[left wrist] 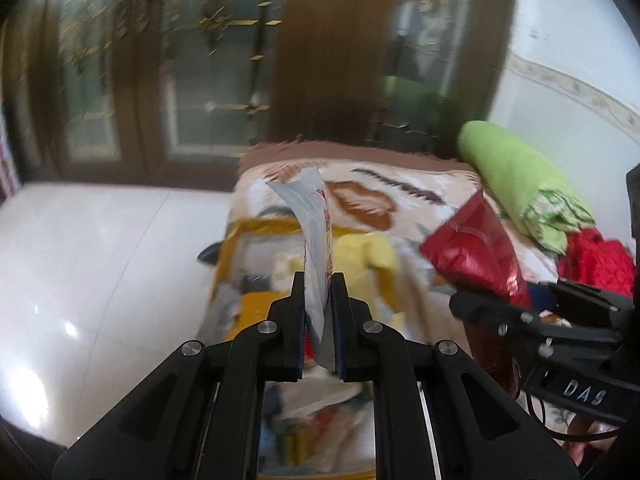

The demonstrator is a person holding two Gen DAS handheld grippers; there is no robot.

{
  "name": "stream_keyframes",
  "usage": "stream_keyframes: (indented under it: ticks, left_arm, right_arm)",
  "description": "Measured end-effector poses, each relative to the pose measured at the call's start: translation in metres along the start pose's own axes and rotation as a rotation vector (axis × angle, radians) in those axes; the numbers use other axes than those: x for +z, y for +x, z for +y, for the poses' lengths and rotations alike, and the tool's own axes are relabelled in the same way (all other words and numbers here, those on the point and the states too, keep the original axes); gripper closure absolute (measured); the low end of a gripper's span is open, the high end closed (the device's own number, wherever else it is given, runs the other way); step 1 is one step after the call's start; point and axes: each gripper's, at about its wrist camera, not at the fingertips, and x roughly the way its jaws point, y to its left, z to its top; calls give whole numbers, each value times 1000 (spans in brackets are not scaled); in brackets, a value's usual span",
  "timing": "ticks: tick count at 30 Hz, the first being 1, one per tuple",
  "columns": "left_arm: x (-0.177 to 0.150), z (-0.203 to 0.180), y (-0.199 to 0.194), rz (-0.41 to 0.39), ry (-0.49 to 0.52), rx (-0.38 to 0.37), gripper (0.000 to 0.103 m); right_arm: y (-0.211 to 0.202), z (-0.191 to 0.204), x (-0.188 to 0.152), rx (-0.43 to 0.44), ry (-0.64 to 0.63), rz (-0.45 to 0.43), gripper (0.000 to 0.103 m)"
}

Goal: Organize soft objects
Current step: 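Carry the white sachet and red pouch into the clear box and release both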

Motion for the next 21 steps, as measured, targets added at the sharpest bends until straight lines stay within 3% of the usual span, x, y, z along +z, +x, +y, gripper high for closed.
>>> stream_keyframes:
  ticks: [5, 9, 11, 13, 15, 21]
  left_arm:
    - [-20, 27, 27, 99, -92, -36, 93]
    - [-35, 30, 50, 170, -103, -52, 91]
    - [-40, 27, 57, 198, -90, -30, 76]
    - [-42, 31, 54, 175, -87, -7, 39]
    - [-41, 33, 49, 156, -91, 21, 21]
    - [-38, 30, 35, 116, -53, 78, 21]
  right_arm:
    - [46, 28, 18, -3, -48, 72, 58]
    - [93, 35, 15, 37, -32, 201, 51]
    - [110, 38, 10, 61, -31, 270, 43]
    - [105, 37, 10, 60, -31, 256, 42]
    - [90, 28, 12, 90, 14, 215, 42]
    - [52, 6, 17, 206, 135, 95, 38]
